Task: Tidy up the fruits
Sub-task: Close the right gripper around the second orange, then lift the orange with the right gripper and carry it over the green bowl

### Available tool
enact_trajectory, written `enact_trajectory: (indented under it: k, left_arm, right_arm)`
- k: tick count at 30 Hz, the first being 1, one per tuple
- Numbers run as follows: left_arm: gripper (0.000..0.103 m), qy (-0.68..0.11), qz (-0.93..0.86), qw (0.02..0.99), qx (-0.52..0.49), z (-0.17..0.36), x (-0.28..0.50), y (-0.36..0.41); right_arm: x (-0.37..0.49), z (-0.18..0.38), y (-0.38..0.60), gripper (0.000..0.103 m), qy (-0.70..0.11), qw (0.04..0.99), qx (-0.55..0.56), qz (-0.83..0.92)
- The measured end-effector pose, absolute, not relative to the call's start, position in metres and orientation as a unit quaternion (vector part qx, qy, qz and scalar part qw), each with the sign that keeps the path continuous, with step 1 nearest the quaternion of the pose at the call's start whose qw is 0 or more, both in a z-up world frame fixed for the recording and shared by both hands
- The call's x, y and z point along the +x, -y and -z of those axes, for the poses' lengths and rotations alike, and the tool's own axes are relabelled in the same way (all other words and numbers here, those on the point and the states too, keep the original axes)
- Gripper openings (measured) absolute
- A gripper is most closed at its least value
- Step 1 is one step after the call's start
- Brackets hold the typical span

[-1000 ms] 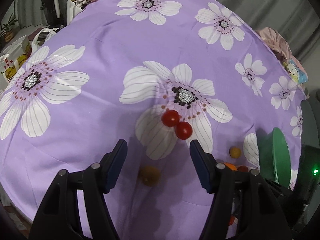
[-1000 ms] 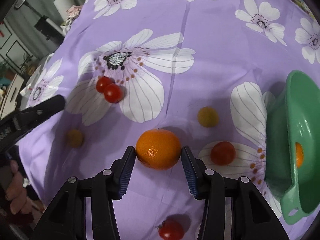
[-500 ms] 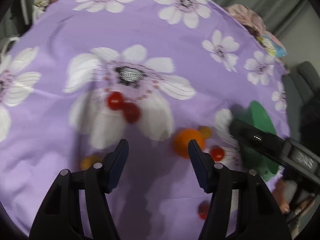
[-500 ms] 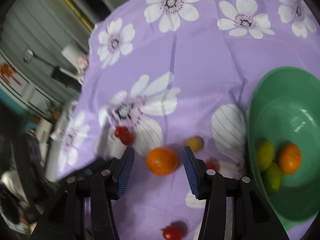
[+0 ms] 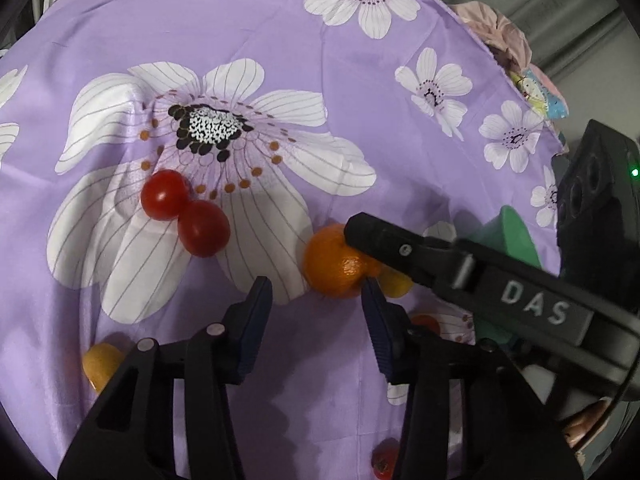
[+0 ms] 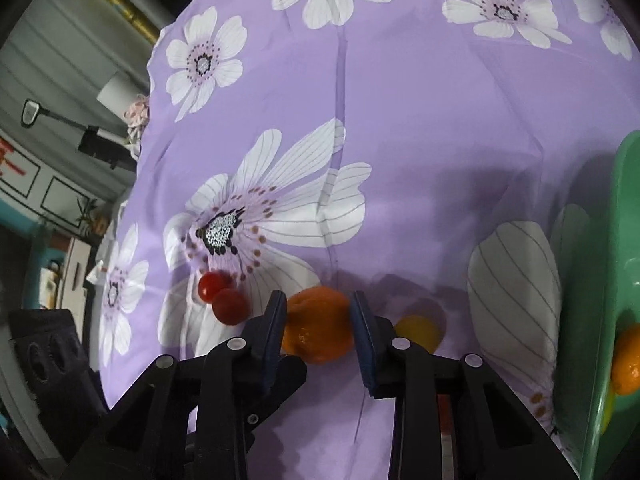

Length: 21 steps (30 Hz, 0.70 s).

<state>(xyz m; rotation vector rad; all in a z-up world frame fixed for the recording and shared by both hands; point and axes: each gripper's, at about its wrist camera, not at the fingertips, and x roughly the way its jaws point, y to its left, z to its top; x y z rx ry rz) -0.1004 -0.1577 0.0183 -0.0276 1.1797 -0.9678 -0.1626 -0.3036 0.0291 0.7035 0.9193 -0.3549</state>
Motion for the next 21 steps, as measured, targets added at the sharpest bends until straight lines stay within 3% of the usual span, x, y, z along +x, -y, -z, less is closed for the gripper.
enact_trajectory:
  k: [14, 21]
  left_arm:
    - [0.039, -0.536, 0.452, 0.713, 0.011, -0.01, -0.106, 0.17]
    - [0.038, -0.524, 0.455, 0.72, 0.022, -0.019, -0.116, 0.167]
  right_arm:
    - [-0.16, -0.005, 0.308, 0.045, -0.459, 0.791, 0.39, 0.108]
    - [-0.17, -0.015, 0.301, 0.045, -0.45, 0.801, 0.381, 0.103]
